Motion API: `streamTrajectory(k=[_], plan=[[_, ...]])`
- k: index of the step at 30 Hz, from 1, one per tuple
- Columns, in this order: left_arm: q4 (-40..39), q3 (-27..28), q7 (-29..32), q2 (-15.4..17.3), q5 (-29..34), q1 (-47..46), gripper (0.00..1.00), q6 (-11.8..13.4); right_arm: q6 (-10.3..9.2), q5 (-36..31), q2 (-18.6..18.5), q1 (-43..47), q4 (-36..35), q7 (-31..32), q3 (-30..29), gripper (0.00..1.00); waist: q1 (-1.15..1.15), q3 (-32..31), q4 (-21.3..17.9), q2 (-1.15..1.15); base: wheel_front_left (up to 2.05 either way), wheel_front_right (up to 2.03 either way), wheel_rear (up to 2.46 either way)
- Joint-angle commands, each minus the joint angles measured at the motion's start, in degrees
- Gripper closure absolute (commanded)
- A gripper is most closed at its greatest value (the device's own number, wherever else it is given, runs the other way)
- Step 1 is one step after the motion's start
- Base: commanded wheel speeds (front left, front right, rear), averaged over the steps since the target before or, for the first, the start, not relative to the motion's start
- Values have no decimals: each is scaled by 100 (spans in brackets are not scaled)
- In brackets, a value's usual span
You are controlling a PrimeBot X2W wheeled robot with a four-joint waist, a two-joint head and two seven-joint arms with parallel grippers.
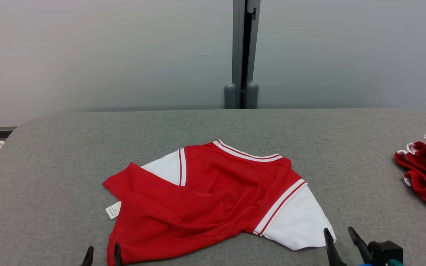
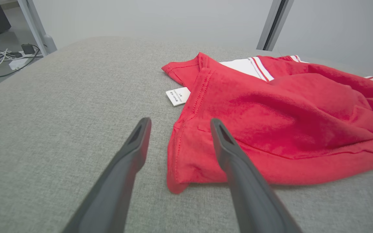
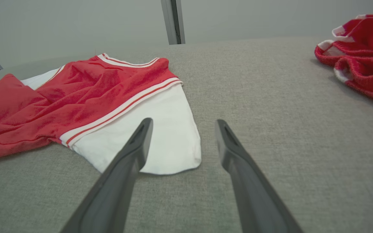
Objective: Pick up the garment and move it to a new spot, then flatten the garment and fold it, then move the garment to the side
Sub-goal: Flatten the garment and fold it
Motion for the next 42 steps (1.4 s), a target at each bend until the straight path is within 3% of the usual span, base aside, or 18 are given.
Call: streamTrajectory(k=[1,15,16,18,30,42], plan=[[9,16,-25,-14,46,-79,0,-35,0,-92,-10,-122,106,-3,18,0,0,35,40,0,0,0,0],[91,-224,-25,-26,46,-193,0,-164,0,-379,-11,-808,1650,-1,-253,0,0,294,275,0,0,0,0],[90,-232,-25,-27,44,-196,0,-167,0,-378,-10,-844,1799,3,-245,13,0,305,278,0,0,0,0],[85,-243,-25,-27,39,-208,0,-166,0,-373,-9,-941,1978,10,-280,100,0,331,279,0,0,0,0],[122,-438,-25,-28,-260,-246,0,-297,-1,-731,-16,-586,1490,2,-1344,100,0,379,134,0,0,0,0],[519,-695,-25,-25,-514,-443,0,-564,-1,-708,-16,-601,1324,2,-1385,100,0,512,15,0,0,0,0]])
